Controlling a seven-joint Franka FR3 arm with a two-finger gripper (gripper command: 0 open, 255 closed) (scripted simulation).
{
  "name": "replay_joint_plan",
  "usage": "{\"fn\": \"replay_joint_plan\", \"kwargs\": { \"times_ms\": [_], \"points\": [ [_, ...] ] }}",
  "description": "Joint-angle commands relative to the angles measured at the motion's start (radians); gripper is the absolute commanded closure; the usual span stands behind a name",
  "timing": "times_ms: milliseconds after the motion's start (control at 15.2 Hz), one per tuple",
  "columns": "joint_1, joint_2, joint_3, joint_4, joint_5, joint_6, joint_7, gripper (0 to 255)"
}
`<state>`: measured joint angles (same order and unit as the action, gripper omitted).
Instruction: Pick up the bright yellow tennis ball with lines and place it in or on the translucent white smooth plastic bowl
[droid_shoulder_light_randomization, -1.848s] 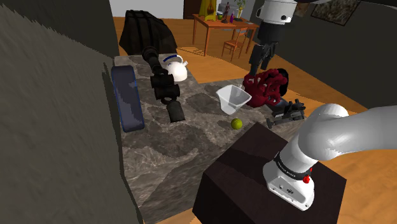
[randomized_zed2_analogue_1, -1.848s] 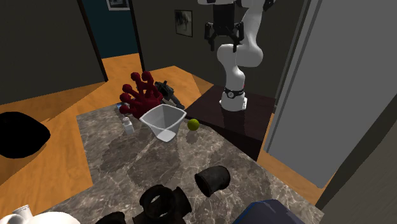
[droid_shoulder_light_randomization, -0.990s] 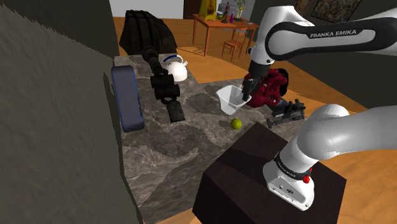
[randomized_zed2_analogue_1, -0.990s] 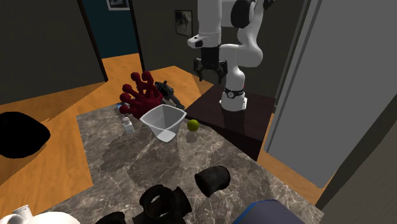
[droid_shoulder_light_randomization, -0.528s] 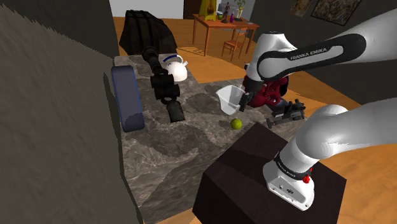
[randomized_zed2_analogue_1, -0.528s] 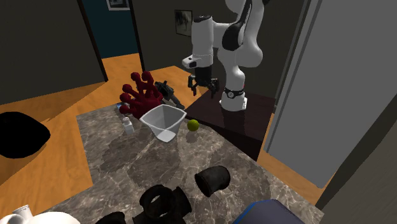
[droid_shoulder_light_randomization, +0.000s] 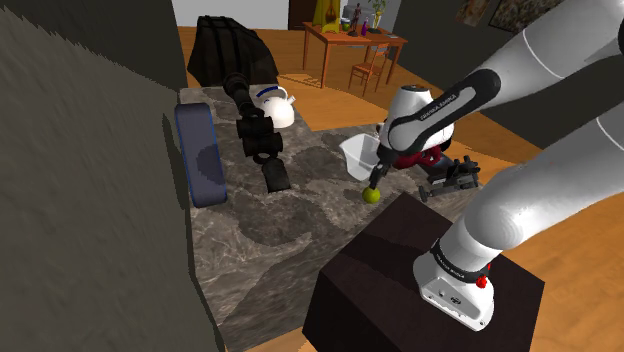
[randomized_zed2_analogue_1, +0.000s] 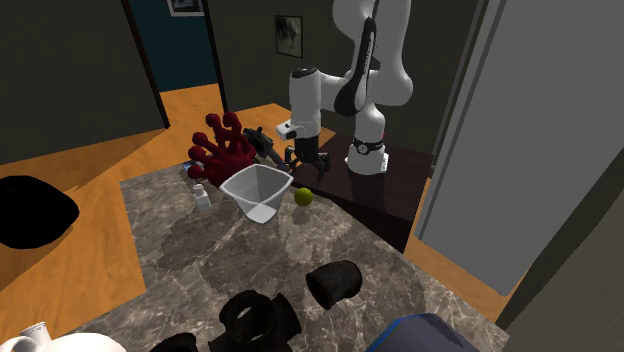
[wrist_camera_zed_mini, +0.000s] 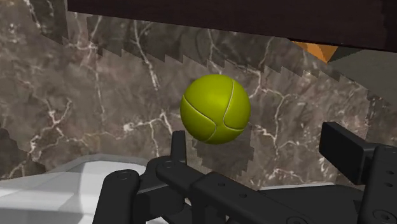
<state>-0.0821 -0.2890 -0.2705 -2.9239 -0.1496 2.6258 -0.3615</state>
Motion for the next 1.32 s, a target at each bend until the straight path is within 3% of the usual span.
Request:
{"fn": "replay_joint_plan", "kwargs": {
  "times_ms": [0, 66, 396, 528, 594, 1122, 1188, 1254],
  "points": [
    [0.017, 0.119, -0.026, 0.006, 0.024, 0.124, -0.04, 0],
    [0.029, 0.178, -0.041, 0.015, 0.052, 0.177, -0.073, 0],
    [0.056, 0.274, -0.045, 0.021, 0.137, 0.264, -0.133, 0],
    [0.066, 0.322, -0.036, 0.026, 0.204, 0.304, -0.179, 0],
    [0.066, 0.36, -0.019, 0.032, 0.269, 0.333, -0.225, 0],
    [0.059, 0.359, -0.013, 0.032, 0.265, 0.333, -0.223, 0],
    [0.059, 0.359, -0.013, 0.032, 0.265, 0.333, -0.223, 255],
    [0.059, 0.359, -0.013, 0.032, 0.265, 0.333, -0.223, 255]
  ]
}}
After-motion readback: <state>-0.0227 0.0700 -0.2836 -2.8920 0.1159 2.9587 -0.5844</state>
